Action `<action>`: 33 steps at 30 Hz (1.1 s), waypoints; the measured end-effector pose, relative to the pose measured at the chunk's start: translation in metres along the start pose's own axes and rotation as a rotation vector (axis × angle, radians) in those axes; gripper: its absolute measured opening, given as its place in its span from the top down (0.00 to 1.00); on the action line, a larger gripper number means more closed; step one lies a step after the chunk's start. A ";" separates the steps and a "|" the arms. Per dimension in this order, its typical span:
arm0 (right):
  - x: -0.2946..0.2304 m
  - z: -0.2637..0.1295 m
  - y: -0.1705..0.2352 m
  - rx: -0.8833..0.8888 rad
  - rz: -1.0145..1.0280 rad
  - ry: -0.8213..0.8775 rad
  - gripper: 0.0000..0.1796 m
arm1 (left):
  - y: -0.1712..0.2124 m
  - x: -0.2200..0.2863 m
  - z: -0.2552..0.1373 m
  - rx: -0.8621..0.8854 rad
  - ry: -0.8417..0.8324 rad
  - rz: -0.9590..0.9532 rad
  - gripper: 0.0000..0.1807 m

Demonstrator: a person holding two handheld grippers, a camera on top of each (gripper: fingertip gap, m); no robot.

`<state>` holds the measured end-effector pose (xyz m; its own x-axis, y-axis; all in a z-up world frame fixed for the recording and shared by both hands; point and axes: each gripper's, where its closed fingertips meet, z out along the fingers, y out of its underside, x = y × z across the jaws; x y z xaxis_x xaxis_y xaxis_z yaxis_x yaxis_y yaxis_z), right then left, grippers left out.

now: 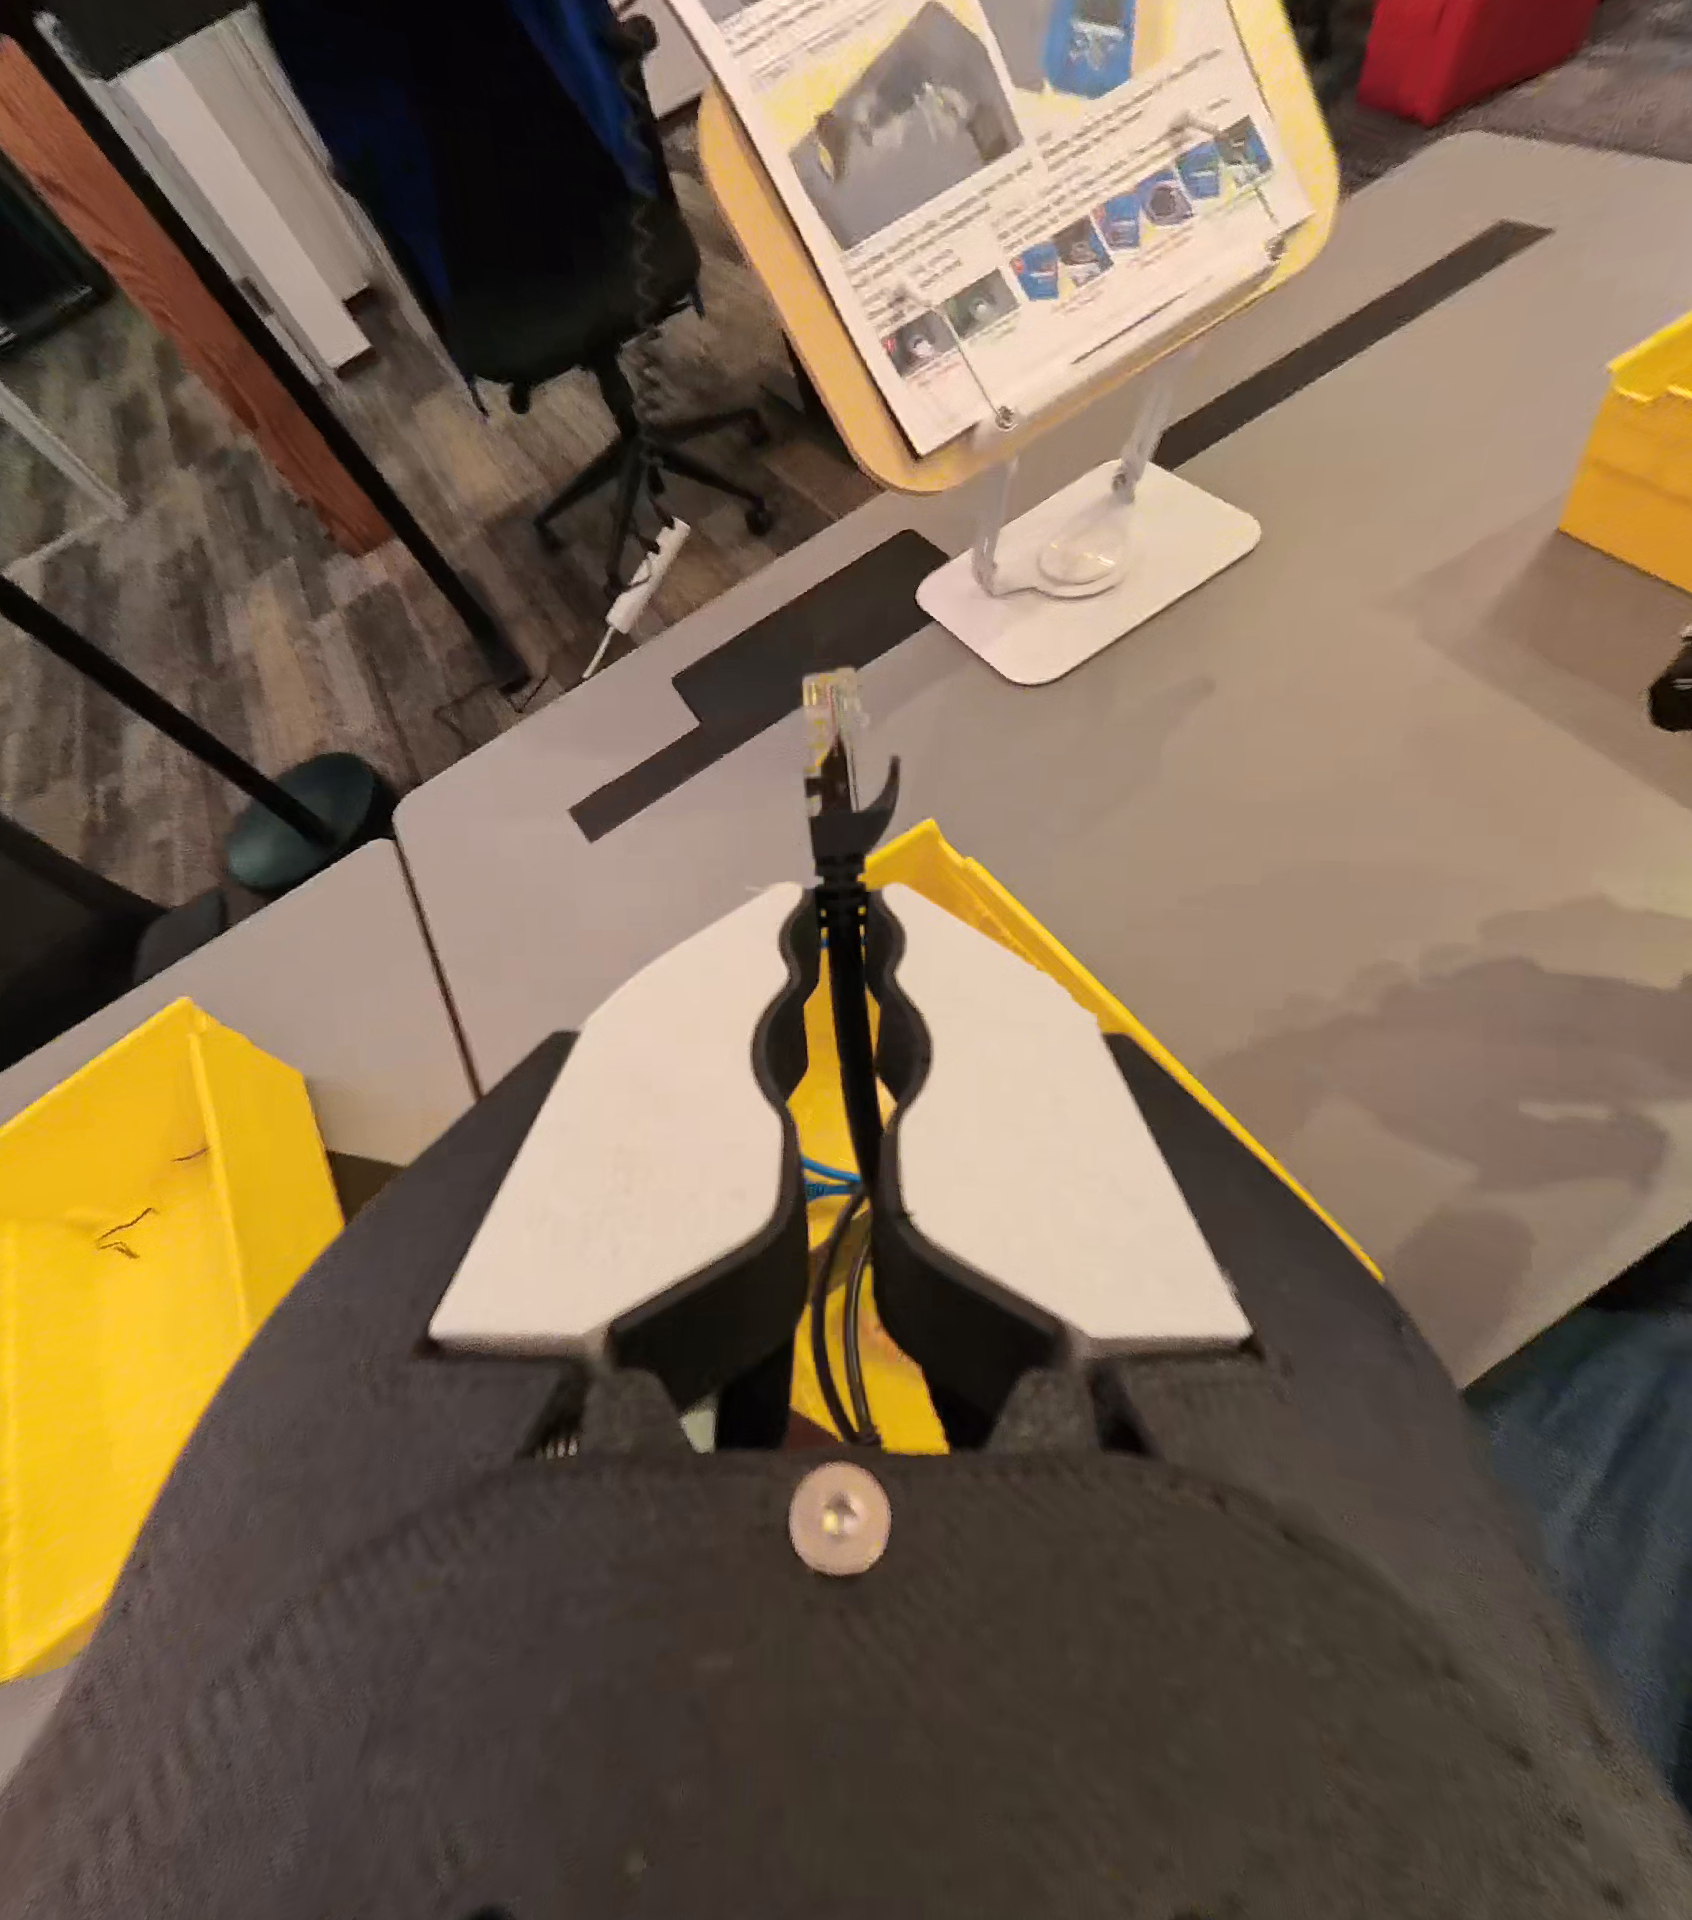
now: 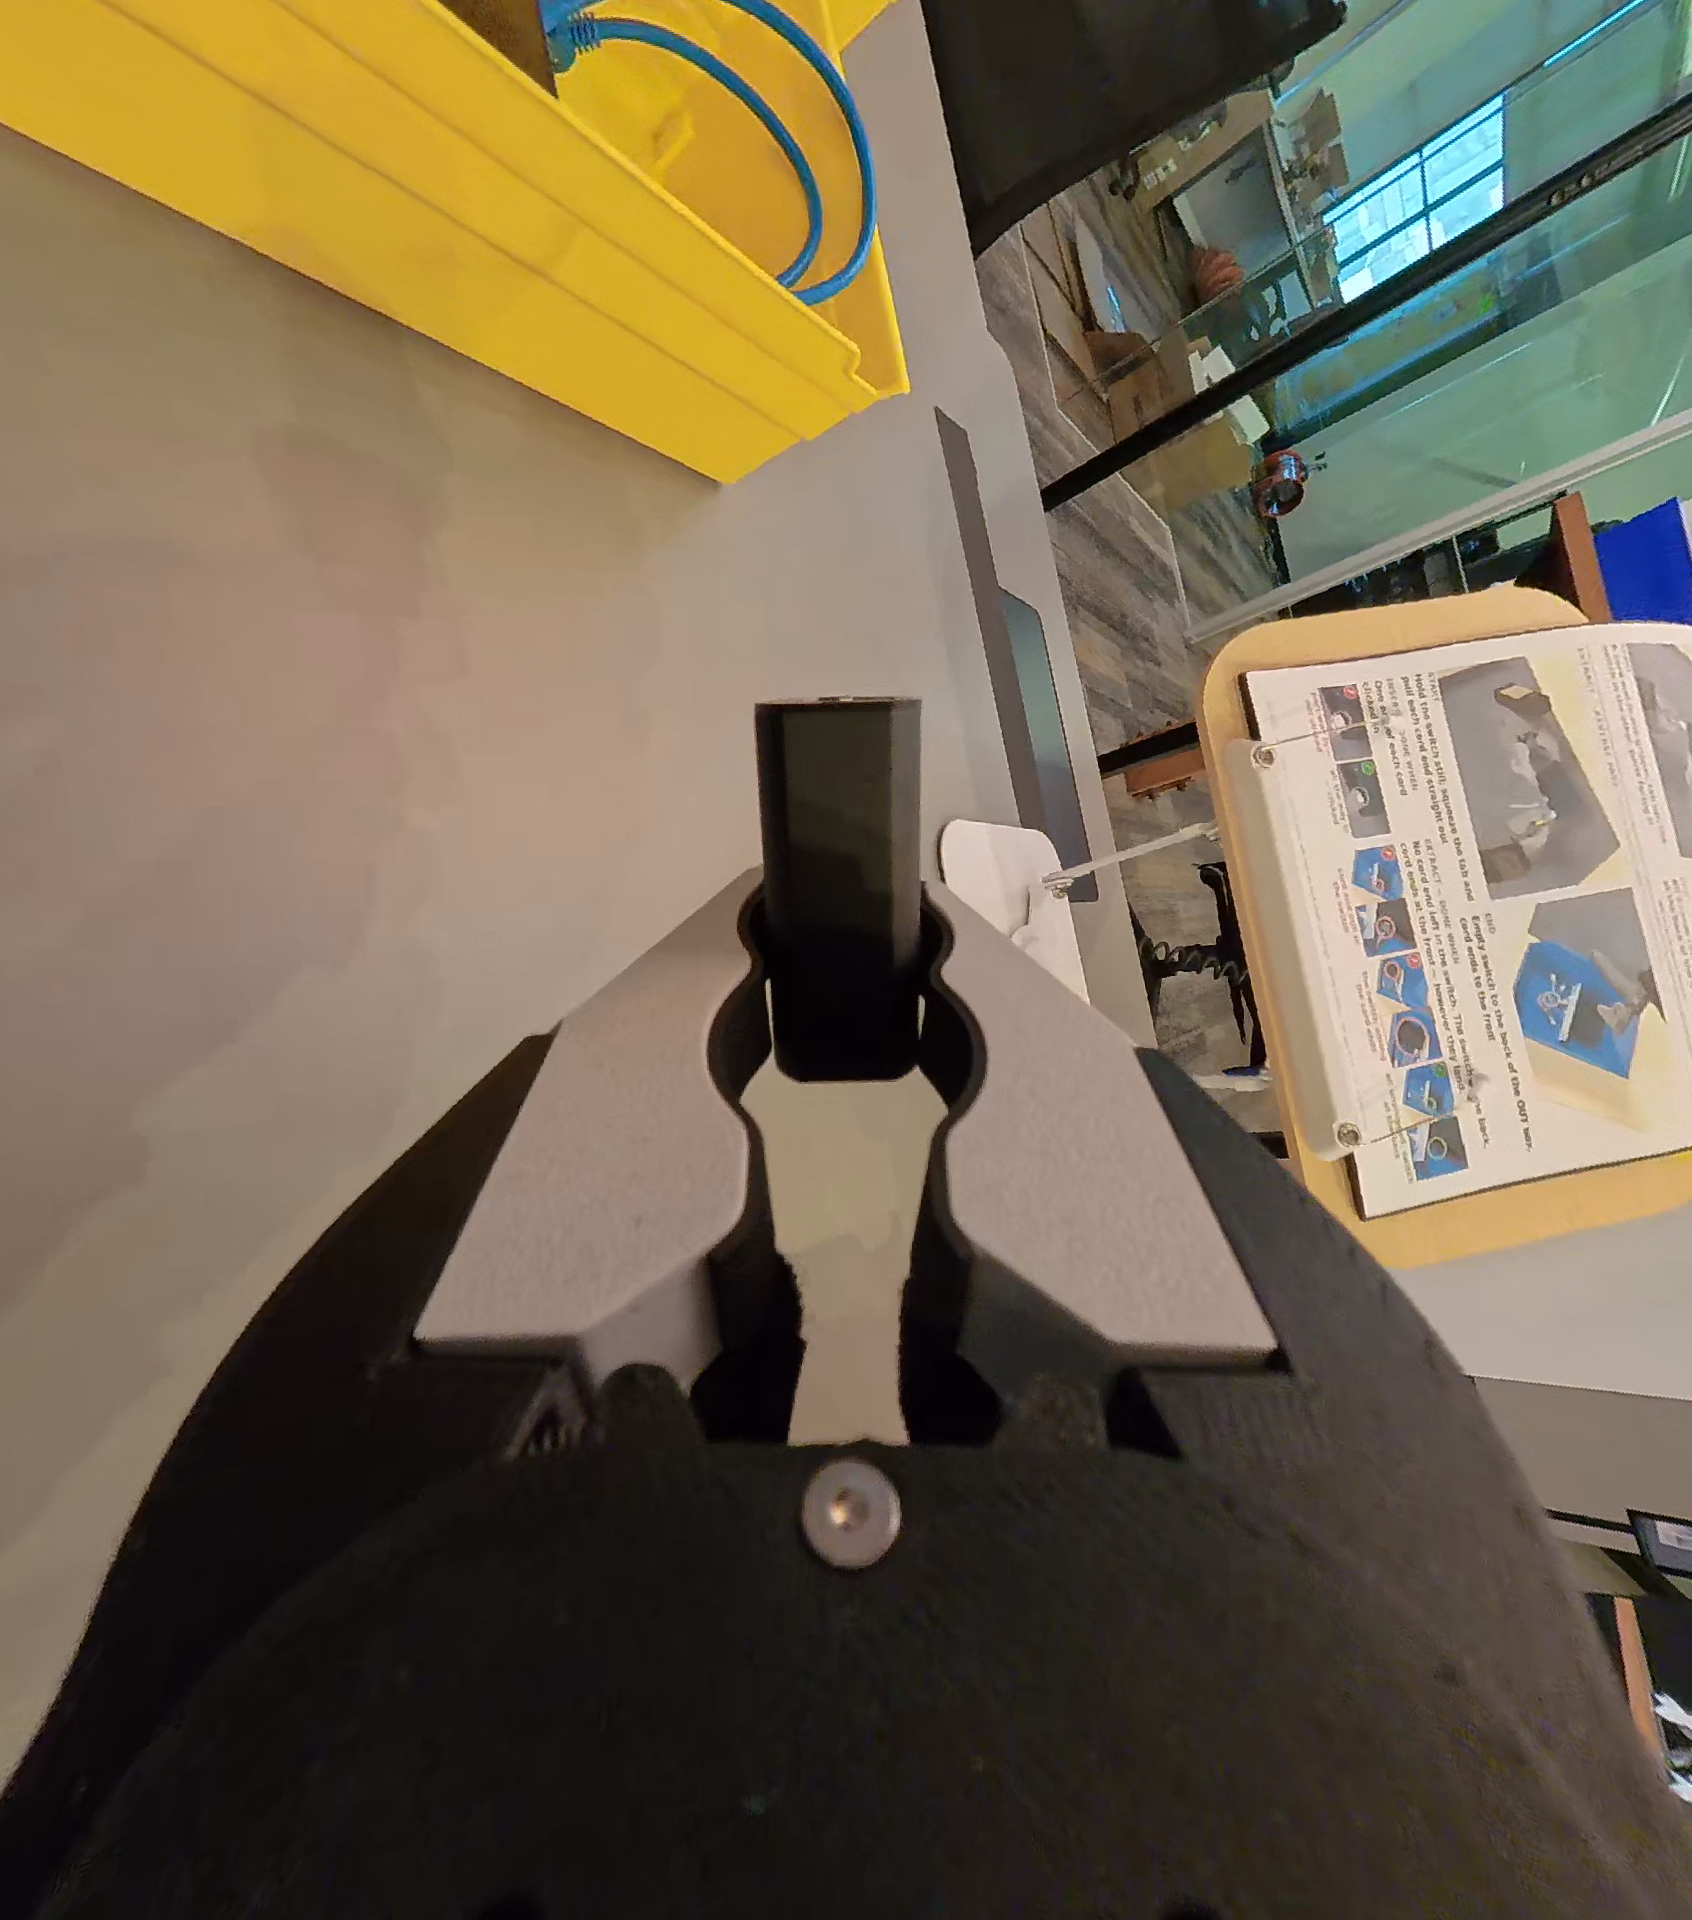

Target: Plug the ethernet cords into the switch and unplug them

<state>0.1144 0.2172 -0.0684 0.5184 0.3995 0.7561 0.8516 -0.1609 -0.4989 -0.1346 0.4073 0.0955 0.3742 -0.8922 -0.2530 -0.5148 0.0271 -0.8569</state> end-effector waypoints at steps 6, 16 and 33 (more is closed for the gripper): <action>-0.001 0.001 0.001 -0.001 0.011 -0.010 0.88 | -0.033 0.031 0.012 0.066 0.128 0.070 0.96; 0.004 -0.001 0.006 -0.010 0.021 0.011 0.88 | -0.153 0.090 0.007 0.225 0.297 0.260 0.95; 0.011 -0.015 0.035 -0.080 0.025 0.076 0.88 | -0.012 0.194 0.147 -0.240 0.751 0.231 0.96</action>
<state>0.1516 0.2020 -0.0711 0.5412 0.3257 0.7753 0.8404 -0.2422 -0.4849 0.0580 0.3006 -0.0091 -0.3336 -0.9422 0.0302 -0.6985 0.2255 -0.6792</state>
